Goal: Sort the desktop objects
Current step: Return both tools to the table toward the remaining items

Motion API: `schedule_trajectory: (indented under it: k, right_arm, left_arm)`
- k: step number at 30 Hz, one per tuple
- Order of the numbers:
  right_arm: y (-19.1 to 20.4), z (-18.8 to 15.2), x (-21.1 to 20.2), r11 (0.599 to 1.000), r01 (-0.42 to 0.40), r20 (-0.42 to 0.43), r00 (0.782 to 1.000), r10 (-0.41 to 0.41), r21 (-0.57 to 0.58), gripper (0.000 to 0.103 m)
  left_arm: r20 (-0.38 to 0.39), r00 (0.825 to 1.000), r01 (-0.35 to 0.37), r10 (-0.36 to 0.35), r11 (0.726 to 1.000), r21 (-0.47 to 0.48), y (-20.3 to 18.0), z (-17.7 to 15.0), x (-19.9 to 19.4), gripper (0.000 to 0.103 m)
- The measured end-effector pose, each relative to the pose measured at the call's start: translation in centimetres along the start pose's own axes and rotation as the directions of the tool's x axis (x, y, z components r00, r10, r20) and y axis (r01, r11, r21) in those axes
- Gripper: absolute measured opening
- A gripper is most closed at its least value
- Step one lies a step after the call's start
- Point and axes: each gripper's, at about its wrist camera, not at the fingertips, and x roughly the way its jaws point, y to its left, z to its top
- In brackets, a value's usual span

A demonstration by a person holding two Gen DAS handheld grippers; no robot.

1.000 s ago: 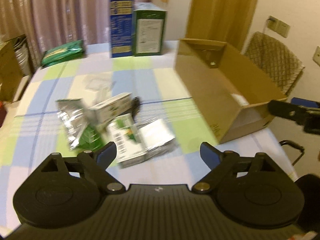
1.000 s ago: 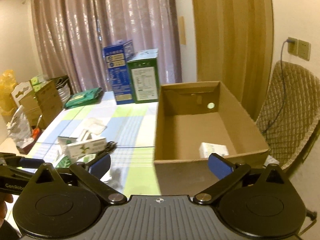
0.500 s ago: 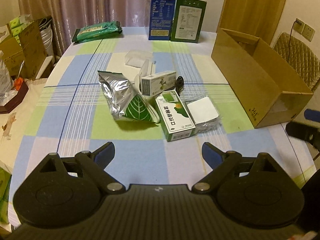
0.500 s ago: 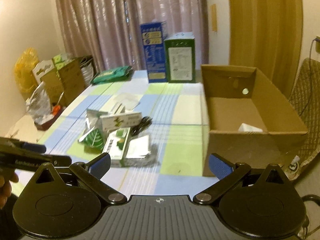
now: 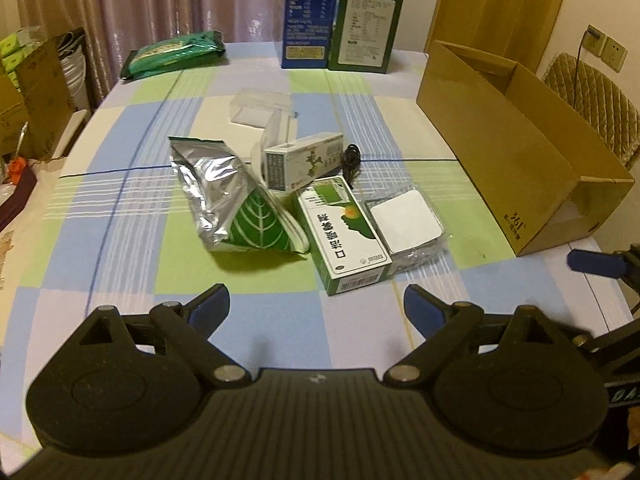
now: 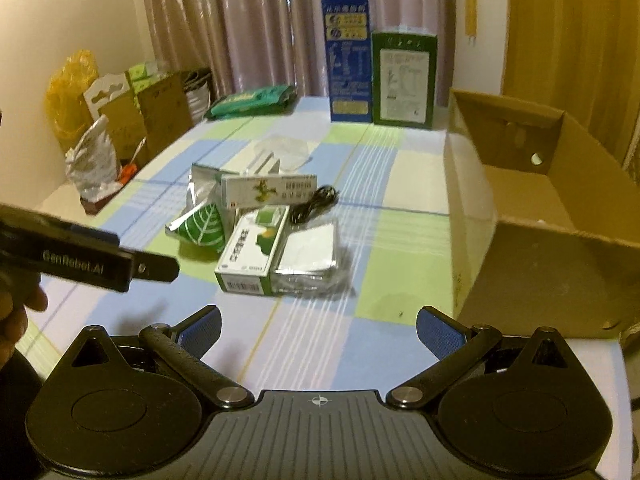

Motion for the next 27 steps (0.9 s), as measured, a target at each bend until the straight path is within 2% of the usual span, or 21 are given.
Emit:
schedule_trajectory:
  k: [14, 21, 27]
  right_arm:
    - [-1.3, -1.4, 6.1, 1.000, -0.004, -0.074, 0.997, 0.003, -0.014, 0.101]
    - [-1.9, -1.2, 7.5, 1.000, -0.002, -0.076, 0.997, 0.002, 0.000, 0.101]
    - [-2.1, -1.1, 7.9, 1.000, -0.004, -0.068, 0.998, 0.005, 0.008, 0.101]
  left_arm:
    - [-0.032, 0.999, 0.042, -0.041, 0.999, 0.023, -1.0, 1.3, 6.5, 0.090]
    - [-0.045, 0.998, 0.047, -0.045, 0.999, 0.028, -1.4, 1.7, 9.0, 0.079]
    - [-0.046, 0.997, 0.067, -0.065, 0.997, 0.035, -1.2, 1.5, 9.6, 0.075]
